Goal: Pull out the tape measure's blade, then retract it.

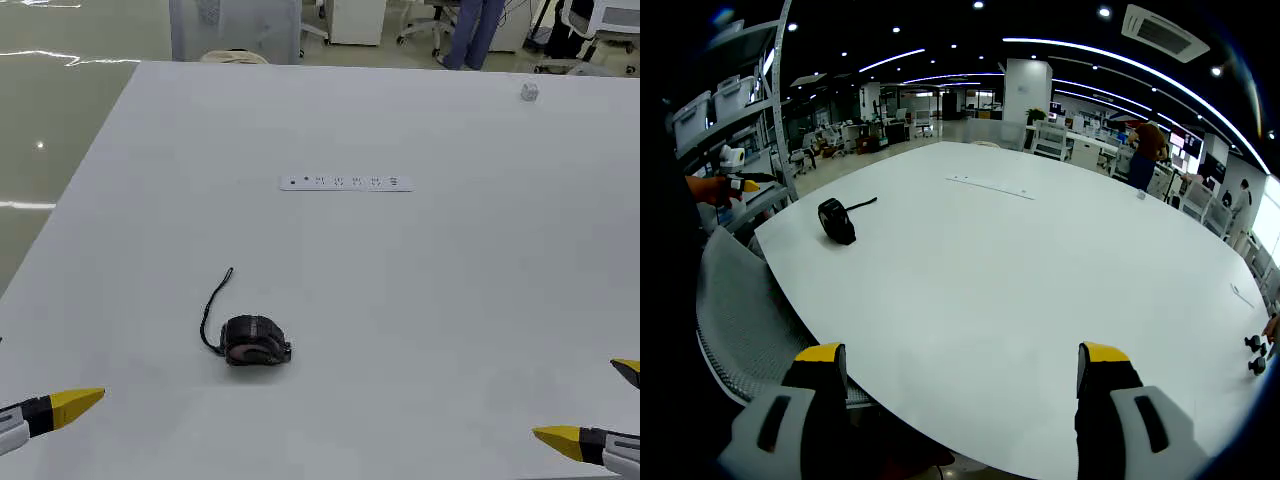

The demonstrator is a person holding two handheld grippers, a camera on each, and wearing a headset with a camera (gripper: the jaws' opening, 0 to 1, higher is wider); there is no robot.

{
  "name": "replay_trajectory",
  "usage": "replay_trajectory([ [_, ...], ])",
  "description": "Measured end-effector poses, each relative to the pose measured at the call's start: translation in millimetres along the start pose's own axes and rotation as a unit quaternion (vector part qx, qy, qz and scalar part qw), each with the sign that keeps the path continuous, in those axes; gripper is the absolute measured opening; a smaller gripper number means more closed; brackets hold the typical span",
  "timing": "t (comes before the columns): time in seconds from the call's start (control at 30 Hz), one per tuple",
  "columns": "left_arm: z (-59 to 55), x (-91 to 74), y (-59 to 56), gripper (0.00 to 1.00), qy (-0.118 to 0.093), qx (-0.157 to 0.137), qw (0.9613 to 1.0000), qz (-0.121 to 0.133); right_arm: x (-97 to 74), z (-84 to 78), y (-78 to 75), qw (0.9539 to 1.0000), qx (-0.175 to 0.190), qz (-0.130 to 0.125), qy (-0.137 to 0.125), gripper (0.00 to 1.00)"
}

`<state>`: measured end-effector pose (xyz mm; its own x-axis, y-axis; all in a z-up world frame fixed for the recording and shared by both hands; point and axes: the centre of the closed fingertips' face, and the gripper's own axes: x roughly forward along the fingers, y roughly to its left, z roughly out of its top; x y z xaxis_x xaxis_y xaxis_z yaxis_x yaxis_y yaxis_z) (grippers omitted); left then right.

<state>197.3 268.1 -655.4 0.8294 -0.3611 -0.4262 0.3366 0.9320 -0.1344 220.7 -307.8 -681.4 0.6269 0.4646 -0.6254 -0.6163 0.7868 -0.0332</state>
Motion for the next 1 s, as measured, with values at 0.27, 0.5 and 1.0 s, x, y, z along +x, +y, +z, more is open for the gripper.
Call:
replay_trajectory([
  [0.27,-2.3,-1.5,-1.5,1.0,0.004,0.001,1.0,-0.003,-0.7,-0.1,0.7,1.0,0.001,0.002,-0.002,0.99],
  [0.5,-2.5,-4.4,0.0,1.0,0.007,0.002,1.0,-0.003,-1.9,-0.2,1.7,1.0,0.0,0.002,-0.001,0.99],
  [1.0,-4.6,-5.7,0.9,1.0,0.011,0.003,0.9999,-0.005,-1.8,1.4,1.3,1.0,-0.004,0.006,0.004,1.0],
])
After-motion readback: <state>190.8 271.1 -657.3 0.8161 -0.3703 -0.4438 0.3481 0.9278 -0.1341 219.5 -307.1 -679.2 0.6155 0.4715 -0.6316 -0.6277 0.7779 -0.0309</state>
